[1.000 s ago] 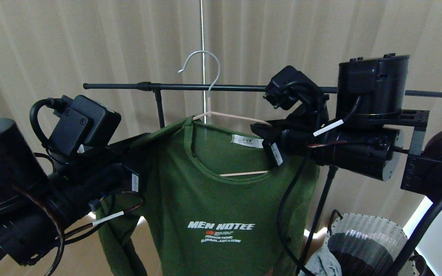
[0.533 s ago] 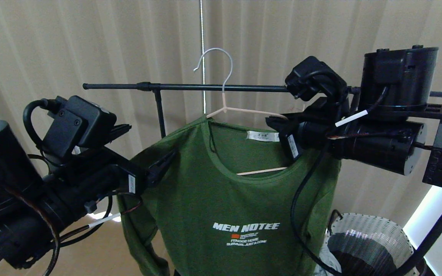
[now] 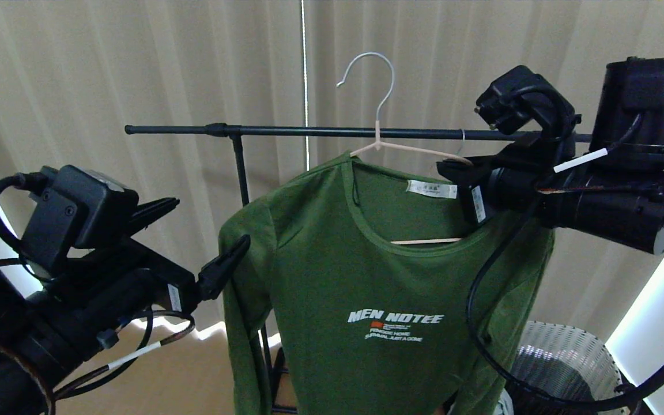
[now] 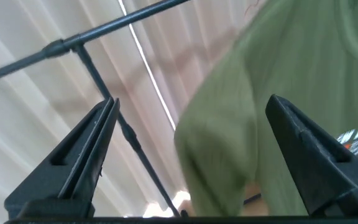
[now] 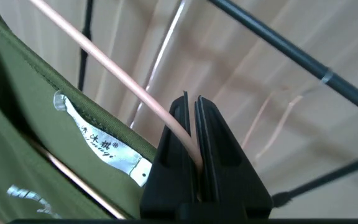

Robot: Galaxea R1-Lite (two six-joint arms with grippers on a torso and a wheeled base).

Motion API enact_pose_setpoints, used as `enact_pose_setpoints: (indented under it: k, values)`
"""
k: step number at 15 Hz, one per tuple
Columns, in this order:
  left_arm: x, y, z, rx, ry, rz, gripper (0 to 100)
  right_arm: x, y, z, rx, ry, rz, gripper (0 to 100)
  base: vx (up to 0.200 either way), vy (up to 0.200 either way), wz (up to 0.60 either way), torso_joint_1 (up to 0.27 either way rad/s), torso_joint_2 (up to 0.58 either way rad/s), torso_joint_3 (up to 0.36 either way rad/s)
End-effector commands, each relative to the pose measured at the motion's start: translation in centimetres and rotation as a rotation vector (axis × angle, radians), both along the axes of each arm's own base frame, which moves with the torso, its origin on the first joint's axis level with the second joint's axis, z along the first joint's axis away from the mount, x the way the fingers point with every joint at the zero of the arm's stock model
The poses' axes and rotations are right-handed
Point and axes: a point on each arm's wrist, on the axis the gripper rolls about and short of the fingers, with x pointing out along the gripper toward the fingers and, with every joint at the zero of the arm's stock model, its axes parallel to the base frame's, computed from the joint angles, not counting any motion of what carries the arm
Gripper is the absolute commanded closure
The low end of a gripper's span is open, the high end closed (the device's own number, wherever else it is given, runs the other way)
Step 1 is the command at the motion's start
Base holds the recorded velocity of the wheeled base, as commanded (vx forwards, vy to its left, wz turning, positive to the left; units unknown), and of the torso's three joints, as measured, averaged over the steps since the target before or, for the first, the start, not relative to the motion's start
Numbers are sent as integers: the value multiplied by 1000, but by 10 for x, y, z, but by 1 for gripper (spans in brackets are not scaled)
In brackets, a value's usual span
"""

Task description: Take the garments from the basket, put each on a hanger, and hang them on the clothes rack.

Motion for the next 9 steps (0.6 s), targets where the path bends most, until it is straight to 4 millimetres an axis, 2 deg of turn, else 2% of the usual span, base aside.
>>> enact_pose_setpoints:
  k: [1, 3, 6, 9]
  values:
    - [-6, 5, -21, -2, 65, 7, 0, -10, -11, 10, 20, -30, -15, 100, 0, 0, 0, 0, 0, 0]
    - [-5, 8, -29, -19, 86, 21, 0, -18, -17, 12, 26, -36, -15, 100, 0, 0, 0, 0, 0, 0]
    - [7, 11, -40, 5, 129, 67, 0, -29, -23, 12, 30, -40, -6, 100, 0, 0, 0, 0, 0, 0]
    - [12, 7, -46, 18, 153, 48, 0, -36, -24, 17, 42, -55, 6, 100, 0, 0, 0, 0, 0, 0]
